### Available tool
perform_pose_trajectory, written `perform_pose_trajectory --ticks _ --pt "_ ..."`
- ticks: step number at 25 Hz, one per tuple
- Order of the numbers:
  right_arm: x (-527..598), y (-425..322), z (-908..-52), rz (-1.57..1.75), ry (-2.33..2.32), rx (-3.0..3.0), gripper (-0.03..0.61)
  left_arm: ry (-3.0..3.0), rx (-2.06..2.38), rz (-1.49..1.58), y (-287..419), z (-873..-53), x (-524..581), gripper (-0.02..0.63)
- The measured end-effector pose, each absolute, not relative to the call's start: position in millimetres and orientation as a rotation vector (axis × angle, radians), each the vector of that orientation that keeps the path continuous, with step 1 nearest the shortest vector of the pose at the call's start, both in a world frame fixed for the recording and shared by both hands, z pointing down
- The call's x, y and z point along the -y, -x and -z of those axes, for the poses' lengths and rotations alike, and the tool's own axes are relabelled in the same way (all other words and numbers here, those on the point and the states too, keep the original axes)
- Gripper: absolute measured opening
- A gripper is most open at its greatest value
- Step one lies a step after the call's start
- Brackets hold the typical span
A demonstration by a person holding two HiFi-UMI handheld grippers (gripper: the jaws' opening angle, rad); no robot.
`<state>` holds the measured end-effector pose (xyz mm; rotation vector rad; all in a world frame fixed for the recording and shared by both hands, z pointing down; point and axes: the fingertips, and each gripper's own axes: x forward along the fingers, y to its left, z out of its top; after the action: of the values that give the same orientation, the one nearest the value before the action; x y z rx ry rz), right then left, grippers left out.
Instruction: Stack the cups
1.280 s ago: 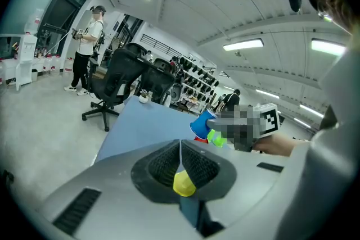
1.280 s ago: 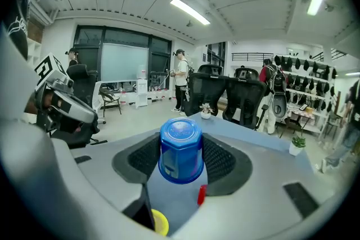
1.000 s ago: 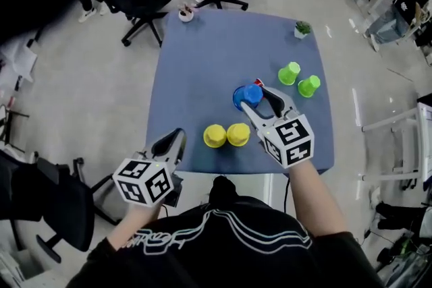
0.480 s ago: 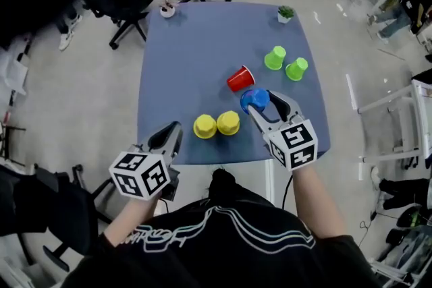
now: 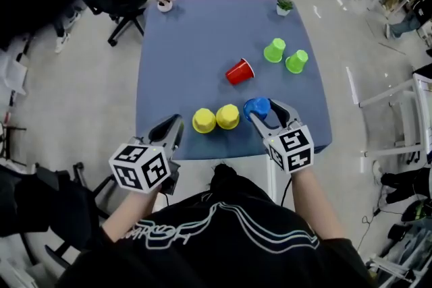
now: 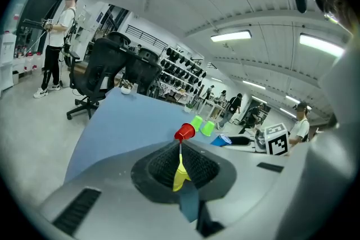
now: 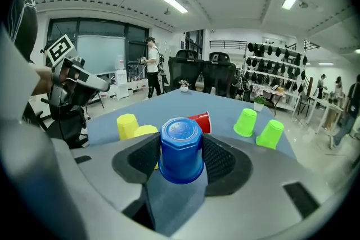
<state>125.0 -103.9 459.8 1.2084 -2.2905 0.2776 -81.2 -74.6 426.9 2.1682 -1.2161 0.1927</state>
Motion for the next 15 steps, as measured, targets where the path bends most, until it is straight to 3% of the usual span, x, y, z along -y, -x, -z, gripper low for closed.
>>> perform_pose_trajectory --ticks 15 --pt "102 -123 -506 -0.295 -1.166 2.25 0.247 -2.164 1.228 -0.213 87 -440 77 0.031"
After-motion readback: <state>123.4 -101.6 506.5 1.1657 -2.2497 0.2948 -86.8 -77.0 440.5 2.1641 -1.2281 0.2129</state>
